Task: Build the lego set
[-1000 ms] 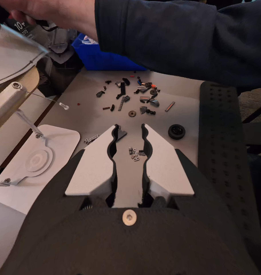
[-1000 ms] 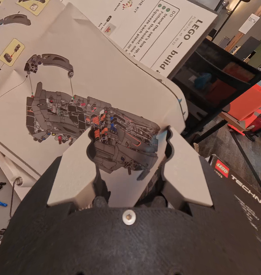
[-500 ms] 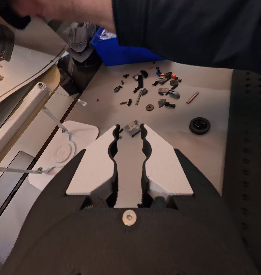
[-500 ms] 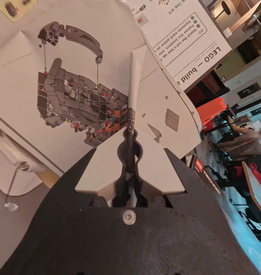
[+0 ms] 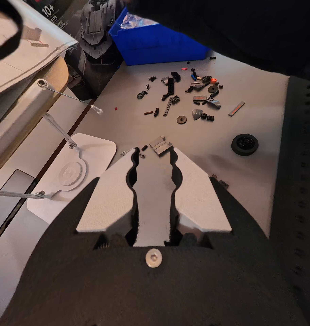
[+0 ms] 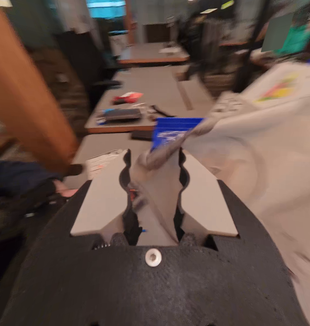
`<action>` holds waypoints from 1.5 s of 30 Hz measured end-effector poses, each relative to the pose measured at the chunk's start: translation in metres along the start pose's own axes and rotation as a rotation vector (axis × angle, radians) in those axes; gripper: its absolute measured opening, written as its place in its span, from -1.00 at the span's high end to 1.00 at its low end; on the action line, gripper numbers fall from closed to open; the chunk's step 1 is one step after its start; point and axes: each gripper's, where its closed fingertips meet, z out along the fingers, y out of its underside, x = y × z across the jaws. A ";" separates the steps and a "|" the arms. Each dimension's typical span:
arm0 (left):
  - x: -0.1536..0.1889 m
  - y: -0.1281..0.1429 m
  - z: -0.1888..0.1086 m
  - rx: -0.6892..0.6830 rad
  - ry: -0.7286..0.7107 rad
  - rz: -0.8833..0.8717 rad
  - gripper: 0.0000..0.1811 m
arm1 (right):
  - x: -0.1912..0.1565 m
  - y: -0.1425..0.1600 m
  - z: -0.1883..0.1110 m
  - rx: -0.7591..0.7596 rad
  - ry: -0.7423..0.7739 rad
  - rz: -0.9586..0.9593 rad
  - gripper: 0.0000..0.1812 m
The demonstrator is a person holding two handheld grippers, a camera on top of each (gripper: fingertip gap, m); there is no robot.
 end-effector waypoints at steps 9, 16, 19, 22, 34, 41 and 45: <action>0.004 -0.005 -0.002 0.014 0.009 0.017 0.62 | 0.068 -0.010 -0.046 0.107 0.342 -0.047 0.36; 0.009 0.002 0.006 -0.019 0.016 0.035 0.60 | 0.081 0.060 0.018 -0.151 0.301 0.034 0.41; 0.007 0.004 0.006 -0.020 0.014 0.028 0.59 | 0.073 0.068 0.043 -0.185 0.271 -0.027 0.34; 0.007 0.006 0.006 -0.020 0.016 0.023 0.59 | 0.105 0.041 -0.009 -0.073 0.500 -0.114 0.25; 0.015 0.012 0.017 -0.075 -0.005 0.129 0.59 | 0.212 0.087 -0.203 -0.255 1.002 -0.111 0.13; 0.009 0.010 0.014 -0.052 -0.014 0.103 0.61 | 0.207 0.090 -0.197 -0.364 1.025 -0.232 0.63; 0.008 0.014 0.015 -0.069 -0.022 0.112 0.62 | 0.203 0.093 -0.188 -0.433 1.015 -0.286 1.00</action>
